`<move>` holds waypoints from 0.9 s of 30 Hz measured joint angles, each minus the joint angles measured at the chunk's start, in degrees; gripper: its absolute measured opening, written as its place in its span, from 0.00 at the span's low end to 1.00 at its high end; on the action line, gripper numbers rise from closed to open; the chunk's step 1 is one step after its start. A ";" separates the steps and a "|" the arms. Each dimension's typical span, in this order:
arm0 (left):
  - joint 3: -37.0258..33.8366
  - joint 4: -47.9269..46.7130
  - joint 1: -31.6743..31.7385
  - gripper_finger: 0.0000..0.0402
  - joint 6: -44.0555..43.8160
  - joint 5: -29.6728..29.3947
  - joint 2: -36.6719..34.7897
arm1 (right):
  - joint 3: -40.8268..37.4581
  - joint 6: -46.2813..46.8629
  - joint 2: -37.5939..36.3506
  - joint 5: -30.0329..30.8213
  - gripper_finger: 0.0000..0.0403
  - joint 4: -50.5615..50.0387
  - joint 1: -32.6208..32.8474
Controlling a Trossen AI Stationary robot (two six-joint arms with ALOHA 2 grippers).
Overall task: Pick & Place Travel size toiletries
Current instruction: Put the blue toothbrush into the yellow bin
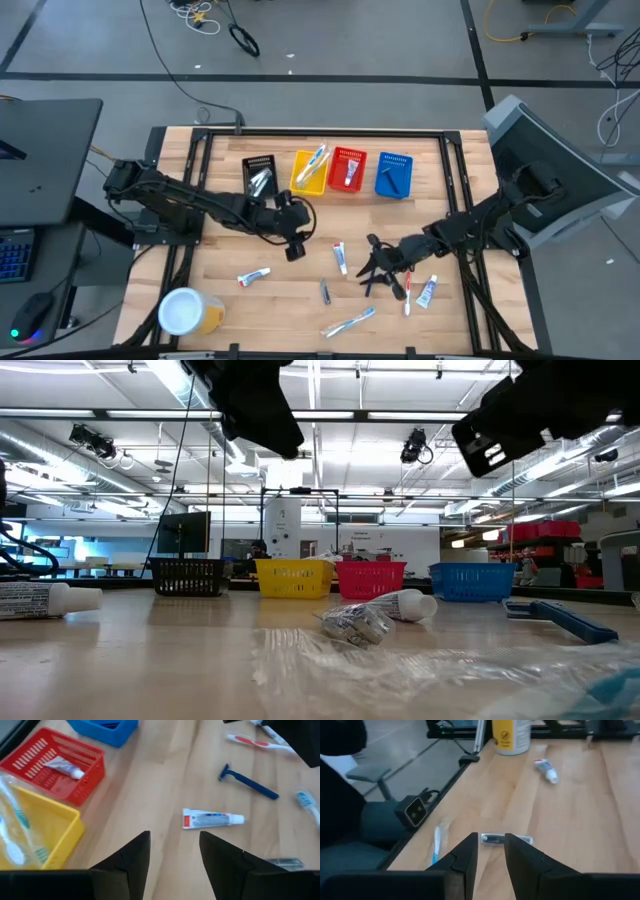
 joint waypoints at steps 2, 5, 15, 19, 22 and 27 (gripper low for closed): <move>0.00 0.11 -0.67 0.44 -0.10 0.00 0.00 | 1.81 0.96 0.28 2.65 0.26 -0.38 1.68; 0.00 0.30 -1.22 0.44 -0.11 0.00 0.00 | 5.88 0.37 1.71 3.59 0.26 -2.16 3.54; 0.00 0.24 -1.35 0.44 0.00 -0.04 0.00 | 28.32 0.42 10.57 2.19 0.26 -33.09 4.94; 0.00 0.14 -1.35 0.44 0.61 -0.05 0.00 | 35.11 5.83 14.37 -5.48 0.26 -42.49 4.23; 0.00 0.14 -1.35 0.44 2.93 -0.34 0.00 | 35.97 7.56 17.76 -7.31 0.26 -42.85 4.91; 0.00 0.12 -1.32 0.44 5.40 -0.70 0.02 | 35.97 10.75 23.69 -6.97 0.26 -44.12 6.50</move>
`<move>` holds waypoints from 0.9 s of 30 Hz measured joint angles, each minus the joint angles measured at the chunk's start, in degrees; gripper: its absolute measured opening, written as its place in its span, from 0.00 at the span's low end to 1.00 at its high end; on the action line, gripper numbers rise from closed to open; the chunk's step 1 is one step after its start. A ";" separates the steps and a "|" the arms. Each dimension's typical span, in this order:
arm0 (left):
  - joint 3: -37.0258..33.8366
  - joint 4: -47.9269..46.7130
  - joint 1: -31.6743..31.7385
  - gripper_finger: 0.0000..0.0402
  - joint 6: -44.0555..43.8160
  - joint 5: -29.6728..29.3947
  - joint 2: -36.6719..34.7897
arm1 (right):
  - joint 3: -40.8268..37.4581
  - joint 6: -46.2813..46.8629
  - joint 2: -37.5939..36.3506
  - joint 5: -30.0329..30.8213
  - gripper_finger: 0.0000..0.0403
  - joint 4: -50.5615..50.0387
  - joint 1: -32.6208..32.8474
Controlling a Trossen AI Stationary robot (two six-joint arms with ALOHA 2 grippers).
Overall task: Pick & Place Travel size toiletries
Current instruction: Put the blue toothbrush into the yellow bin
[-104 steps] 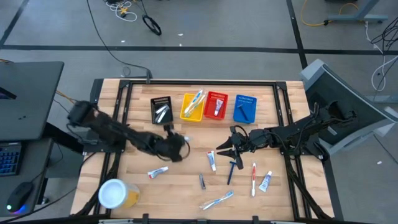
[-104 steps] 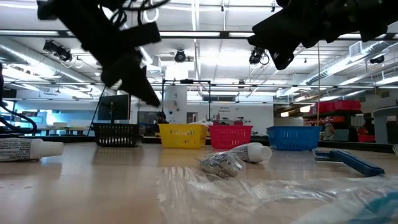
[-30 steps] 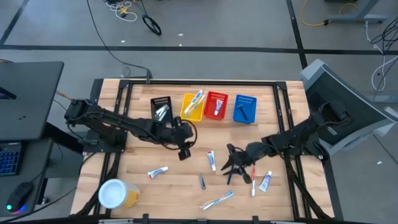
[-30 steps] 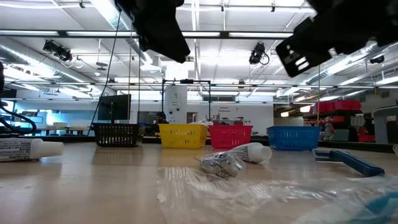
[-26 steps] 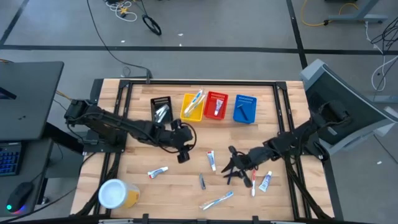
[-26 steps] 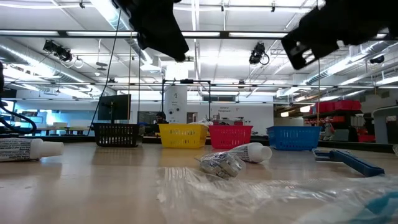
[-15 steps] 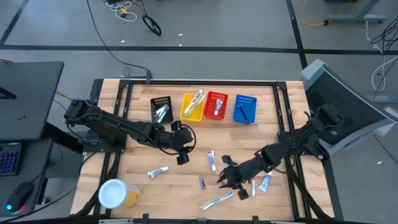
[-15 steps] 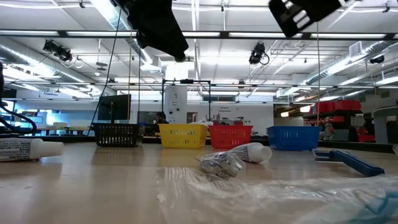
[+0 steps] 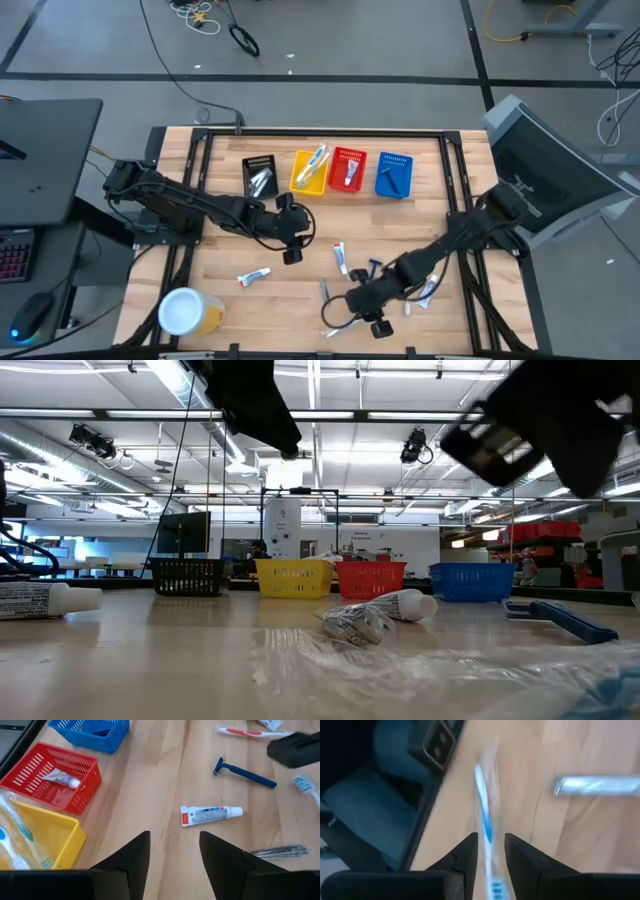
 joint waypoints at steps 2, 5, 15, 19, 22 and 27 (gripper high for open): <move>0.00 0.00 0.01 0.44 0.55 0.00 0.00 | -0.02 2.39 1.76 0.00 0.26 1.12 0.41; 0.00 0.00 0.02 0.44 2.10 -0.02 0.00 | 0.00 4.05 4.02 0.19 0.26 4.29 1.36; 0.00 -0.02 0.00 0.44 3.52 0.01 0.00 | 0.00 3.55 8.53 5.32 0.26 4.90 3.50; 0.00 -0.02 0.02 0.44 3.52 0.26 0.00 | 0.00 3.08 9.20 8.14 0.26 3.92 3.63; 0.00 -0.03 0.02 0.45 3.52 0.24 0.02 | 0.00 1.93 9.20 10.61 0.26 3.61 3.93; 0.00 -0.04 0.02 0.45 3.51 0.24 0.04 | -0.91 1.48 9.16 12.47 0.26 3.33 3.93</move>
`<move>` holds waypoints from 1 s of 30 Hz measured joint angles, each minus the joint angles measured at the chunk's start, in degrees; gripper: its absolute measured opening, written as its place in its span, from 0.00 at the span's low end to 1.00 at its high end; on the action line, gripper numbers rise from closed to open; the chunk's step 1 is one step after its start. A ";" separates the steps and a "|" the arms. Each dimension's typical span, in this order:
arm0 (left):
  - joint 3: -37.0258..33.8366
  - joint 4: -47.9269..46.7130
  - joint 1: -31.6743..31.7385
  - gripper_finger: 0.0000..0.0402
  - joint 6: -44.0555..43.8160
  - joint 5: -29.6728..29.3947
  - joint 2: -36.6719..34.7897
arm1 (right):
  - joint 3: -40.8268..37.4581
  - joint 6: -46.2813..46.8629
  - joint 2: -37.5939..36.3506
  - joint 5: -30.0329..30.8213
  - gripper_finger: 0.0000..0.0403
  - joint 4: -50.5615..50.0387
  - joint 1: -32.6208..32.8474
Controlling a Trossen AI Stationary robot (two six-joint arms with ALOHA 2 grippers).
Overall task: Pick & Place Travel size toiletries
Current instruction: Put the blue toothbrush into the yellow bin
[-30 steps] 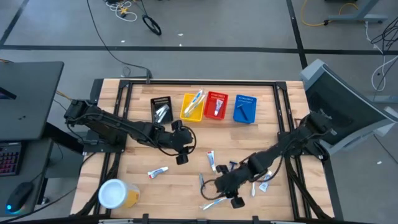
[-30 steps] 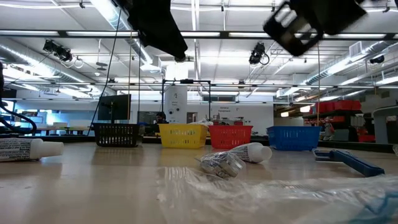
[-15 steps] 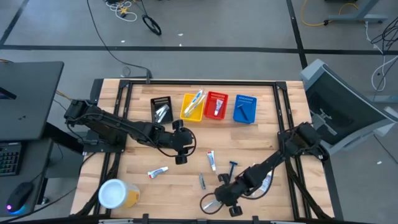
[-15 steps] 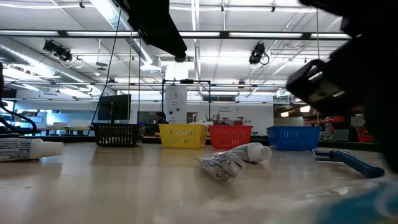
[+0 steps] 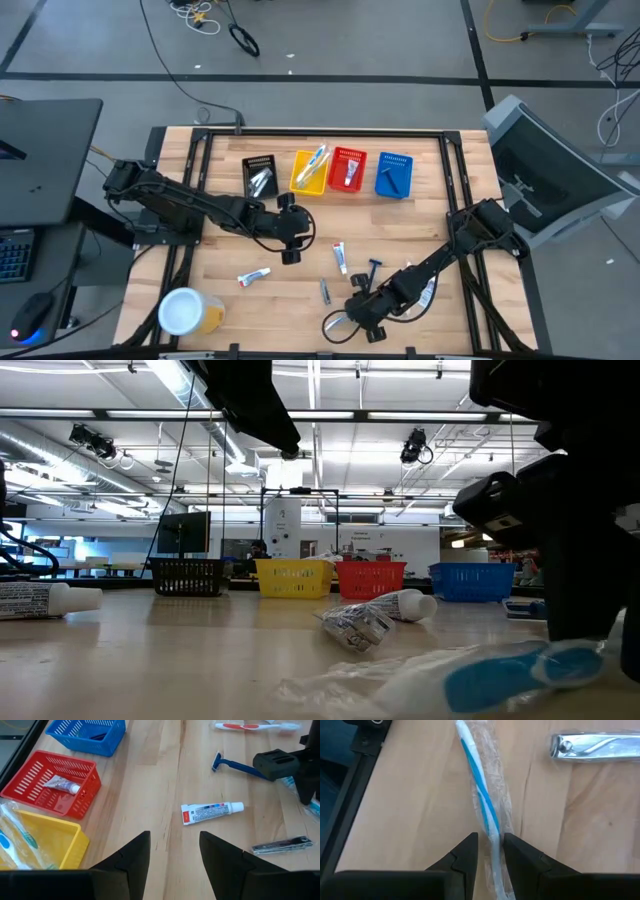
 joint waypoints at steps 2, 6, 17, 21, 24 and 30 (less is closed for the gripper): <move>0.00 0.00 0.00 0.45 0.01 0.00 0.00 | -0.34 -0.26 0.17 0.15 0.25 -0.22 0.02; 0.00 -0.02 0.00 0.45 -0.01 0.00 0.00 | -0.71 -0.24 0.45 0.36 0.17 -0.25 0.00; 0.00 0.39 0.00 0.44 0.78 -2.42 0.00 | 0.01 -1.85 -3.08 -3.47 0.05 0.57 -0.39; 0.00 0.73 0.00 0.44 0.89 -5.39 0.00 | 0.37 -2.81 -8.97 -0.93 0.04 -2.77 -0.87; 0.00 0.70 0.00 0.44 1.58 -5.66 0.00 | 0.28 -2.81 -13.86 3.71 0.04 -7.69 -0.94; 0.00 0.72 -0.31 0.44 1.95 -5.61 0.00 | 0.35 -6.50 -25.38 17.34 0.04 -13.82 -0.39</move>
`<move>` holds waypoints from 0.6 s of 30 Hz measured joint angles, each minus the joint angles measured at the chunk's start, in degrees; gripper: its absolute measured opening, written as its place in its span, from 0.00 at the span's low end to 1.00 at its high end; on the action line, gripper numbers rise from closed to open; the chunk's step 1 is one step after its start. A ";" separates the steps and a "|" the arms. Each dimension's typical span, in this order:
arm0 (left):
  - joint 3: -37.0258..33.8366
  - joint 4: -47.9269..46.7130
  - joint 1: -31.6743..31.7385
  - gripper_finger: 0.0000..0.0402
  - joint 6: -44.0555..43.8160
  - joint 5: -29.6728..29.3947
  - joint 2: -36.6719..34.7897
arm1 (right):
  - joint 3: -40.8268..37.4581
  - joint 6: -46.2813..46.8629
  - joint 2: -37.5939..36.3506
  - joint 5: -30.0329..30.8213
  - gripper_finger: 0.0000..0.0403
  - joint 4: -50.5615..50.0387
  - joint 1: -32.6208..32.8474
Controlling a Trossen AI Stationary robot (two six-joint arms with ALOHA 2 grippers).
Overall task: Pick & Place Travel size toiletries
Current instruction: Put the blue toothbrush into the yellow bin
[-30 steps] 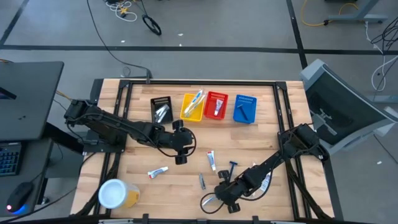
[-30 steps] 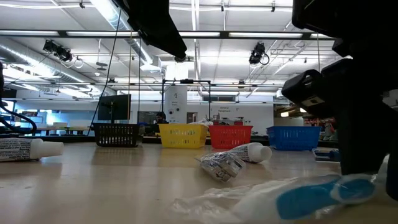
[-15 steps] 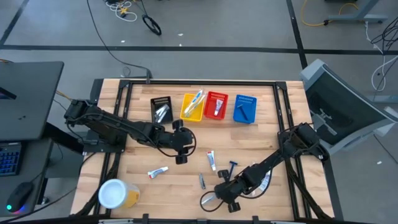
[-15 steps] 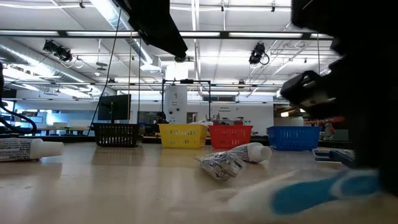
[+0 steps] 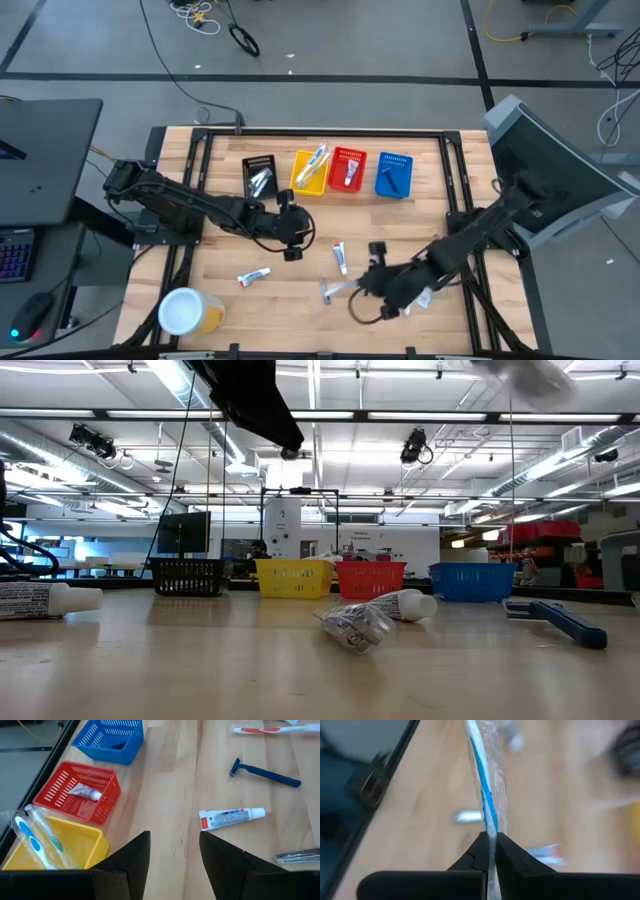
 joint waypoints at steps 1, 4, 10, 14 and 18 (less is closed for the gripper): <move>0.00 0.00 -0.04 0.44 -0.03 -0.01 0.00 | 0.00 -1.57 -1.80 2.66 0.04 -0.09 0.00; -0.02 0.83 -0.19 0.44 0.25 0.00 0.00 | -0.37 -6.18 -6.45 7.73 0.04 0.60 0.00; -1.65 11.69 -1.41 0.44 5.59 1.05 0.00 | -4.13 -14.02 -11.48 16.74 0.04 4.46 -0.16; -5.72 25.78 -2.10 0.44 8.53 1.19 0.00 | -10.43 -20.06 -12.35 18.41 0.04 16.77 -1.10; -10.64 38.88 -2.56 0.44 12.87 1.15 0.00 | -17.90 -23.94 -12.37 18.26 0.04 32.49 -2.78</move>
